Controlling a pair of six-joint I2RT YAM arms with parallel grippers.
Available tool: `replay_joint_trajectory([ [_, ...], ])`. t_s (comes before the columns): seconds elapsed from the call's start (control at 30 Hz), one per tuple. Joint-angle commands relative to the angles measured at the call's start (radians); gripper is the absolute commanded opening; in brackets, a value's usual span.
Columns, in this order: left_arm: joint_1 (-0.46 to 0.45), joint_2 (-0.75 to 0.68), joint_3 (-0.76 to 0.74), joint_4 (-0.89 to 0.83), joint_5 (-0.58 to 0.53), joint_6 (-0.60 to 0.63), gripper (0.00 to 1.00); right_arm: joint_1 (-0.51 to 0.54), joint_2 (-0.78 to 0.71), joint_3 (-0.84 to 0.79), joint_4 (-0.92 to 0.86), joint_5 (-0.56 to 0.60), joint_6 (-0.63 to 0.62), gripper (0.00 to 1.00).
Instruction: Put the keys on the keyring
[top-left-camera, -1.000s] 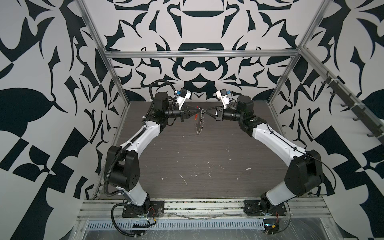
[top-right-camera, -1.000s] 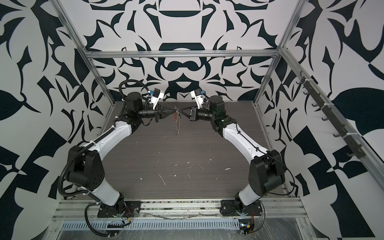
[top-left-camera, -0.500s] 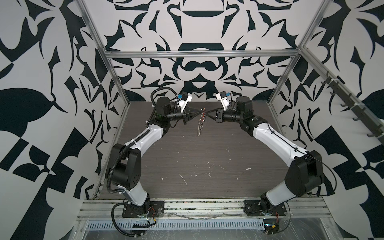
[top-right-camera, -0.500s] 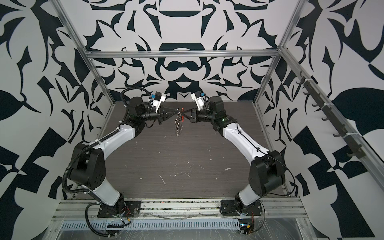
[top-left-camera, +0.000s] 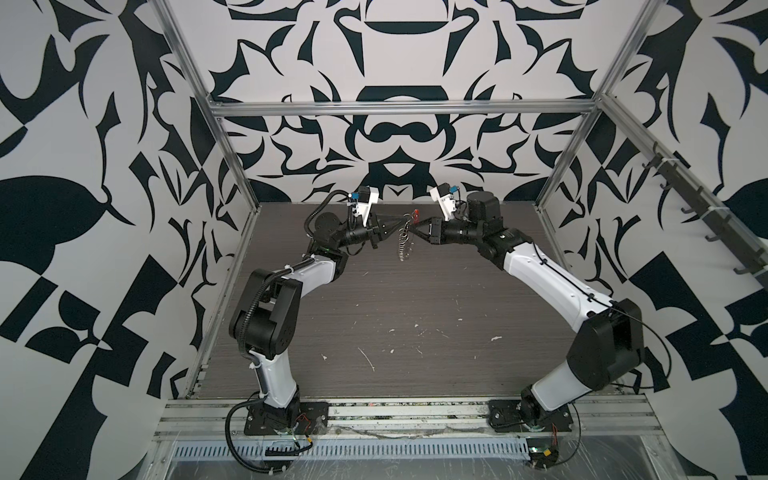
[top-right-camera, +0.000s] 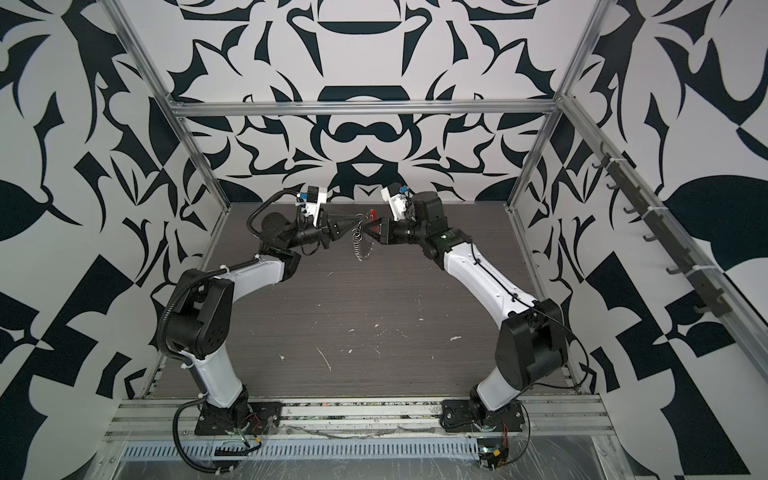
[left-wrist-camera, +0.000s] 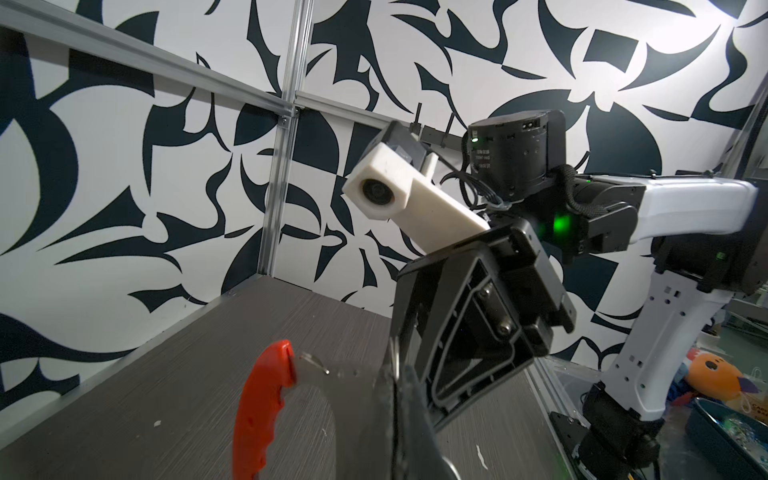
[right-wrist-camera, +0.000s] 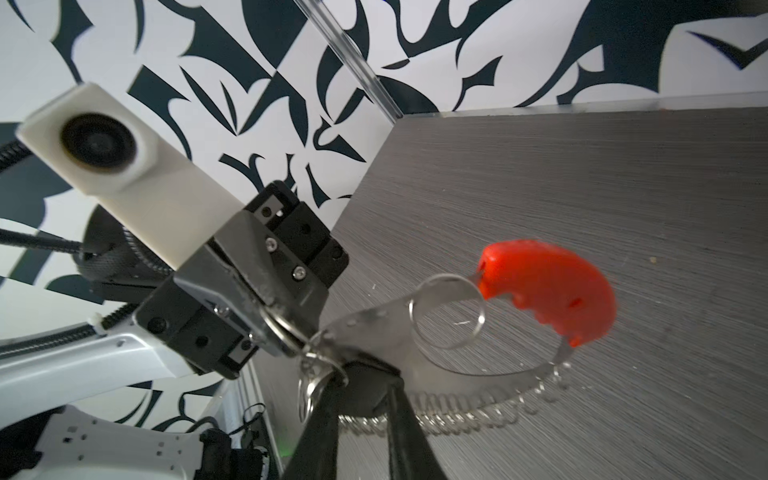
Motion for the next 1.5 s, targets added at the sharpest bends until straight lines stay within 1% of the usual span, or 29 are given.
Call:
replay_joint_trajectory([
  [0.0,0.0,-0.07,-0.023,-0.047,-0.015,0.045,0.0,0.003,-0.049,0.043,-0.029,0.115,-0.06,0.24],
  [0.13,0.003,-0.112,-0.039,-0.177,-0.012,0.094,0.0,0.004,-0.033,0.033,0.044,0.199,-0.018,0.24],
  [0.23,0.002,-0.154,-0.047,-0.314,-0.015,0.16,0.0,0.007,-0.02,0.033,0.127,0.247,0.044,0.24],
  [0.33,0.001,-0.202,-0.059,-0.439,-0.033,0.22,0.0,0.019,-0.009,0.054,0.16,0.33,0.08,0.24],
  [0.4,0.001,-0.242,-0.055,-0.534,-0.034,0.264,0.0,0.033,0.008,0.069,0.201,0.365,0.113,0.23],
  [0.47,0.002,-0.277,-0.049,-0.641,-0.041,0.321,0.0,0.051,0.039,0.11,0.212,0.381,0.135,0.23],
  [0.57,0.002,-0.329,-0.03,-0.833,-0.083,0.401,0.0,0.09,0.079,0.159,0.21,0.38,0.139,0.23],
  [0.63,0.002,-0.361,-0.032,-0.911,-0.107,0.428,0.0,0.116,0.097,0.172,0.201,0.374,0.139,0.23],
  [0.77,0.003,-0.423,-0.099,-0.914,-0.154,0.446,0.0,0.128,0.097,0.153,0.186,0.361,0.186,0.23],
  [0.93,0.003,-0.473,-0.197,-0.868,-0.247,0.496,0.0,0.132,0.007,0.012,0.227,0.406,0.249,0.23],
  [1.03,0.004,-0.492,-0.24,-0.836,-0.304,0.49,0.0,0.138,-0.046,-0.076,0.255,0.432,0.278,0.23],
  [1.2,0.003,-0.547,-0.232,-0.886,-0.363,0.479,0.0,0.14,-0.079,-0.109,0.207,0.381,0.268,0.24],
  [1.33,0.004,-0.575,-0.228,-0.944,-0.384,0.519,0.0,0.141,-0.102,-0.137,0.218,0.335,0.265,0.24],
  [1.47,0.004,-0.57,-0.246,-0.916,-0.388,0.502,0.0,0.146,-0.106,-0.132,0.223,0.282,0.254,0.25],
])
